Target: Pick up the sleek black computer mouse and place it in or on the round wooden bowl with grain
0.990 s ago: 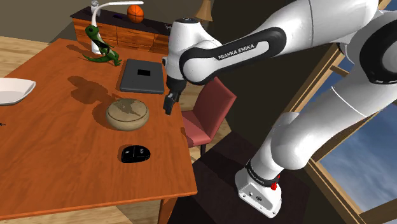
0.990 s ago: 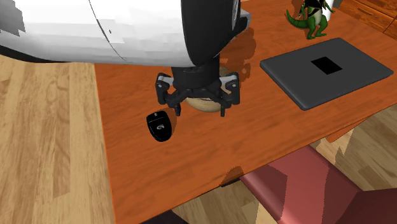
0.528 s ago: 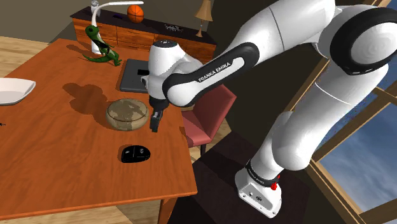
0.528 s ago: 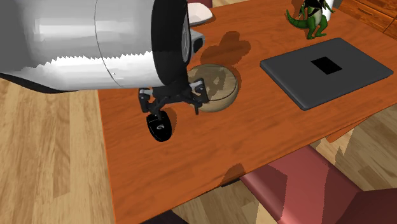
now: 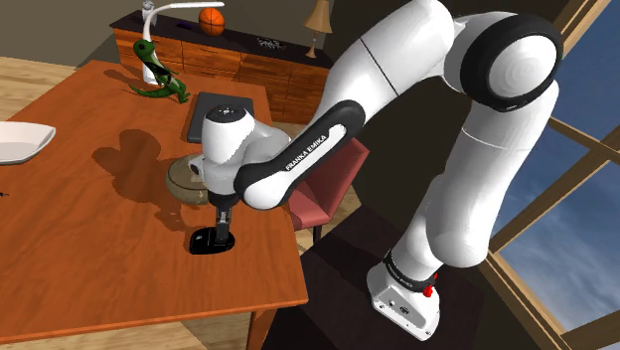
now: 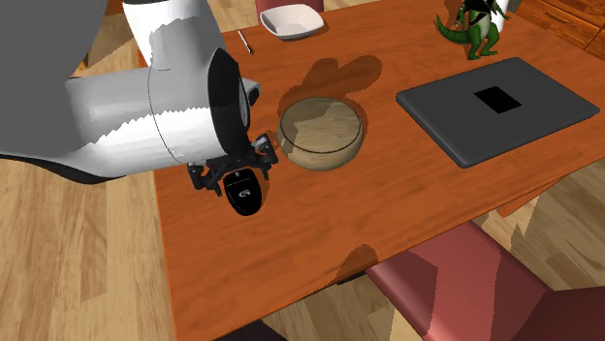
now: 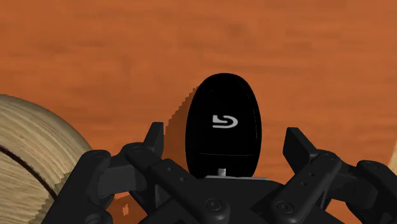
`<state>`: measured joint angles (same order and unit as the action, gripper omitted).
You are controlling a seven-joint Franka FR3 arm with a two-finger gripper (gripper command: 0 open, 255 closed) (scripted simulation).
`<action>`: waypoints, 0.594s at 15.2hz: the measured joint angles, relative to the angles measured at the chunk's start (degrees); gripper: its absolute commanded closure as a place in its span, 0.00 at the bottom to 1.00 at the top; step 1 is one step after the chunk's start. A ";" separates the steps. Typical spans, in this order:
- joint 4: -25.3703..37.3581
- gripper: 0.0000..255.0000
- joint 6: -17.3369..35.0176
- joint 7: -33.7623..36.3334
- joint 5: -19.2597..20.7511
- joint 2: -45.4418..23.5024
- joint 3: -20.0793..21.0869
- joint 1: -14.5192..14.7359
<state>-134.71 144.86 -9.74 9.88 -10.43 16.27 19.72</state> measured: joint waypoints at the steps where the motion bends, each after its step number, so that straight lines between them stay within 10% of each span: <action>1: 0.62 0.00 0.71 0.08 0.78 -1.45 -0.07 0.26; 9: 1.15 0.00 5.34 2.39 4.37 -6.98 -1.51 1.45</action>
<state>-133.56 150.20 -7.34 14.25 -17.41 14.76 21.17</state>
